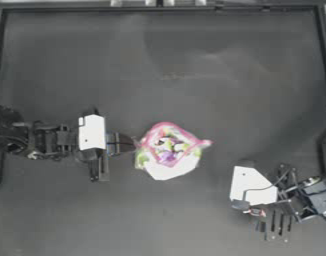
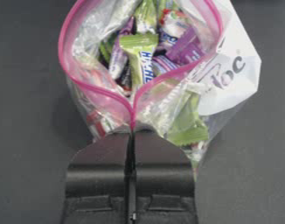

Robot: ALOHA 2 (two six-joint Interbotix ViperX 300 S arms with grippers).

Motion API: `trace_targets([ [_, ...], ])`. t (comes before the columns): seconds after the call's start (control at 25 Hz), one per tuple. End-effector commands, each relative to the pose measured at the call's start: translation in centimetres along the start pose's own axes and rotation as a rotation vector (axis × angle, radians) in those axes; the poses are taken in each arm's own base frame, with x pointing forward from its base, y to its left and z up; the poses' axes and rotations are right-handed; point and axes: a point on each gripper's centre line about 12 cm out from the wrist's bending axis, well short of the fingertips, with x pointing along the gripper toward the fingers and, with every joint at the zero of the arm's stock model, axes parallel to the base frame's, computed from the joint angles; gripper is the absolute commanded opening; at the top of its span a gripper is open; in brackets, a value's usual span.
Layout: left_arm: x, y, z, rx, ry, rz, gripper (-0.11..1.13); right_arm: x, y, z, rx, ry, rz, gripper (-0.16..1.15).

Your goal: Put candy in bag

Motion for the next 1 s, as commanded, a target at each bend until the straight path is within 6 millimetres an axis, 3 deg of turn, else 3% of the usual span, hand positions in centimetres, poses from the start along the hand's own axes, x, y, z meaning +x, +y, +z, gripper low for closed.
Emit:
trace_targets([
  [0.04, 0.0, 0.0, 1.3, 0.000, -0.040, 0.000, 0.03, -0.1, -0.1, 0.3, -0.002, -0.038, 0.003, 1.01],
  [0.84, 0.1, 0.0, 1.4, -0.002, -0.045, 0.000, 0.03, 2.0, 0.1, 0.1, -0.016, -0.013, -0.036, 1.01],
  [1.0, 0.1, 0.0, 1.4, -0.001, -0.046, -0.001, 0.03, 2.2, 0.3, 0.2, -0.020, -0.018, -0.028, 0.95],
])
